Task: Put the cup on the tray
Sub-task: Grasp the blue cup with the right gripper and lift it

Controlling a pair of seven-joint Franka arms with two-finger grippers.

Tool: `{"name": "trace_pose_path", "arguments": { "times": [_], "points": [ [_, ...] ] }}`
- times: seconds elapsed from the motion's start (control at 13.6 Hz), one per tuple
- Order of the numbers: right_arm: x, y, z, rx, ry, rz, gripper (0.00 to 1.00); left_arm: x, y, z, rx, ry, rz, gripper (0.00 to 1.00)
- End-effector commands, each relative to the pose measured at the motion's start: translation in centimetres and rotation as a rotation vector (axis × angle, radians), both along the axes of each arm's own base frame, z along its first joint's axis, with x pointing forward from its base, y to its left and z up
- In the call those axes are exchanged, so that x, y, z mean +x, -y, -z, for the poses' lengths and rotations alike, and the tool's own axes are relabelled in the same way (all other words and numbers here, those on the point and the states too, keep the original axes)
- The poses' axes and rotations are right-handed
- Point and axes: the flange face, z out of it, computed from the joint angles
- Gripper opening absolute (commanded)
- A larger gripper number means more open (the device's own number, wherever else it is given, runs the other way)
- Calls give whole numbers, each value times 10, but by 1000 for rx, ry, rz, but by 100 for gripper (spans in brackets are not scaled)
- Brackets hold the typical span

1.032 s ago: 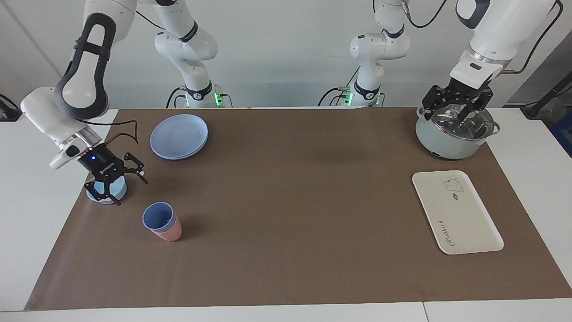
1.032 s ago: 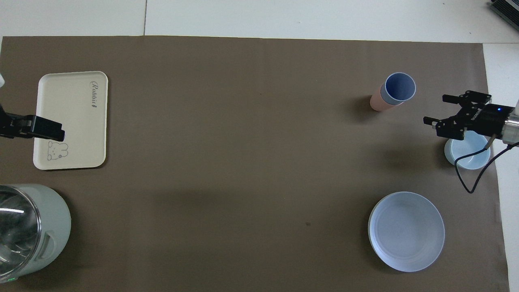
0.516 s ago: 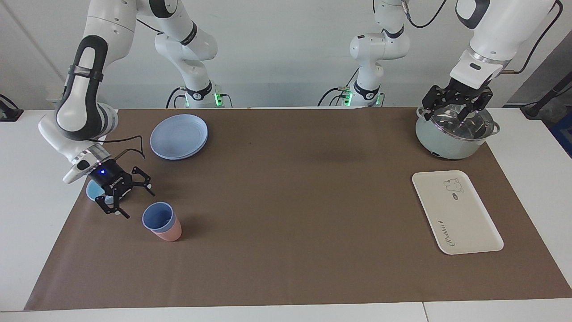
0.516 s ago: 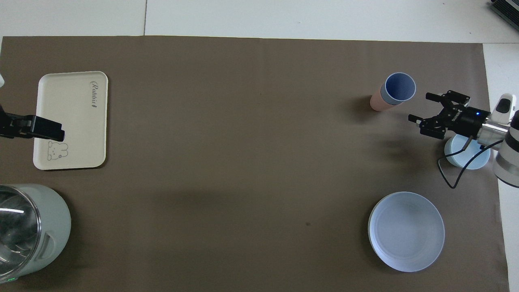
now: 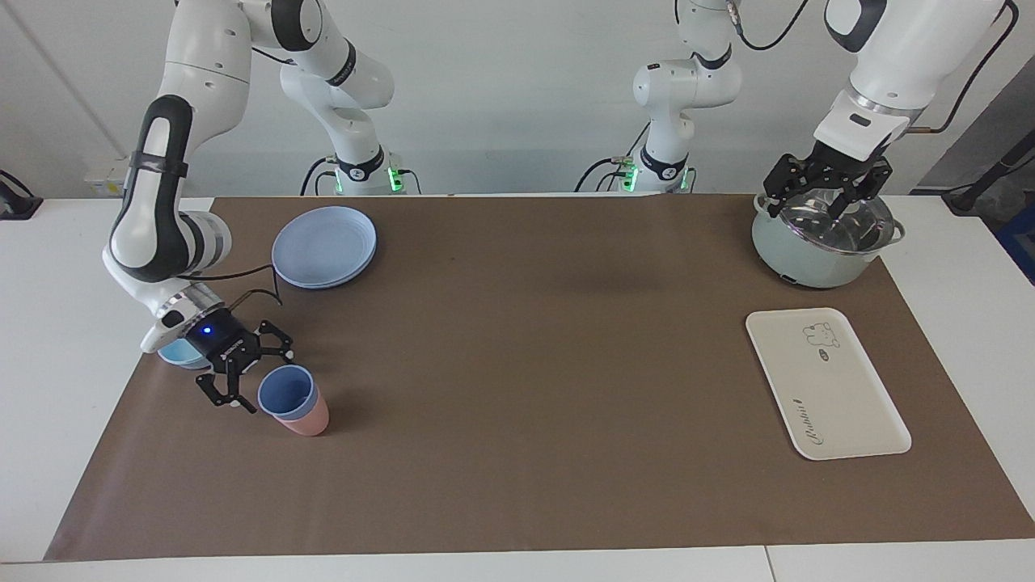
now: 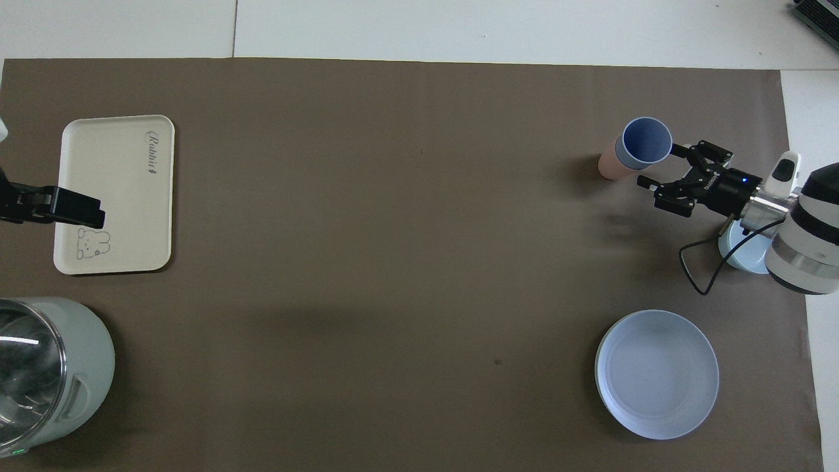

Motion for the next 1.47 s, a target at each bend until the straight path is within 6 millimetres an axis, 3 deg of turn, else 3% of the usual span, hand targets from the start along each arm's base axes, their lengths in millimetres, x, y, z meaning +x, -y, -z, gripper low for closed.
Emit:
{"name": "trace_pose_path", "arguments": {
  "times": [0.0,0.29,0.37,0.59,0.88,0.96,1.03,1.18,1.33,1.4],
  "points": [
    [9,-12,2,27,36,16,100,-7,4,-2,-11,8,-2,100],
    [11,-13,15,43,61,53,100,-7,6,-2,-11,8,1,100],
    [13,-27,17,53,60,43,100,-7,5,-1,-11,6,-1,100],
    [16,-38,18,64,64,54,100,-7,5,-1,-11,6,-1,100],
    [16,-37,21,49,67,64,100,-7,5,-2,-11,11,-1,100],
    [16,-37,20,47,71,62,76,-7,5,-2,-11,11,-2,100],
    [16,-37,20,39,79,58,1,-7,5,-2,-11,10,-4,100],
    [18,-37,16,51,72,68,0,-7,5,-2,-11,9,5,100],
    [26,-41,-3,27,71,69,0,-7,5,0,-10,6,11,100],
    [27,-47,-27,-29,79,66,0,-7,6,0,-11,9,10,100]
  ]
}}
